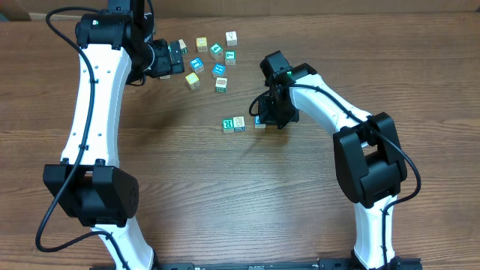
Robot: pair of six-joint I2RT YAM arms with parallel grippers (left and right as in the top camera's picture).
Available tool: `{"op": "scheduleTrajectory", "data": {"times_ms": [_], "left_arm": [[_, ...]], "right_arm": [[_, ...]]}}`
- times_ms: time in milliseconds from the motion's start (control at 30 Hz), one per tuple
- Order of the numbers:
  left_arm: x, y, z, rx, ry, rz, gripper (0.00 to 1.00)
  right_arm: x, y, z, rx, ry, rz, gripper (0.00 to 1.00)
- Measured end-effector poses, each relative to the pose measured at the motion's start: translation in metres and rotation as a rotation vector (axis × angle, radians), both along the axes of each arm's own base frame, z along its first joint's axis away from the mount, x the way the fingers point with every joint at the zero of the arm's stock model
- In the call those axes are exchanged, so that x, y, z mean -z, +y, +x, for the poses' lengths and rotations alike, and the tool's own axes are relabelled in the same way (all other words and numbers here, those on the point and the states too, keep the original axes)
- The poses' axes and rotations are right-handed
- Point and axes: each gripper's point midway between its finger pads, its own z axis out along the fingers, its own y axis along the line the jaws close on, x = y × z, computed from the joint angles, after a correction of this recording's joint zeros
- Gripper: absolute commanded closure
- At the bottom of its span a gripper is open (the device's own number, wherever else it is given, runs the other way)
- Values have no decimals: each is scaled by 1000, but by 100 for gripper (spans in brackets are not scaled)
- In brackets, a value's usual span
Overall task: Form a horizontal line
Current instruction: 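Lower the blue P block beside the pretzel block and open the right gripper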
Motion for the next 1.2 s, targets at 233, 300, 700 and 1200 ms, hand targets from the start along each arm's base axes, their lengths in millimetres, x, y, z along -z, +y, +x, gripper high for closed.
{"op": "scheduleTrajectory", "data": {"times_ms": [233,300,700,1200], "left_arm": [[0,0,0,0,0,0,0],[0,0,0,0,0,0,0],[0,0,0,0,0,0,0],[0,0,0,0,0,0,0]], "right_arm": [[0,9,-2,-19,-7,8,96],[0,13,-3,-28,-8,9,96],[-1,21,-2,-43,-30,19,96],[-2,28,-4,-59,-36,23,96]]}}
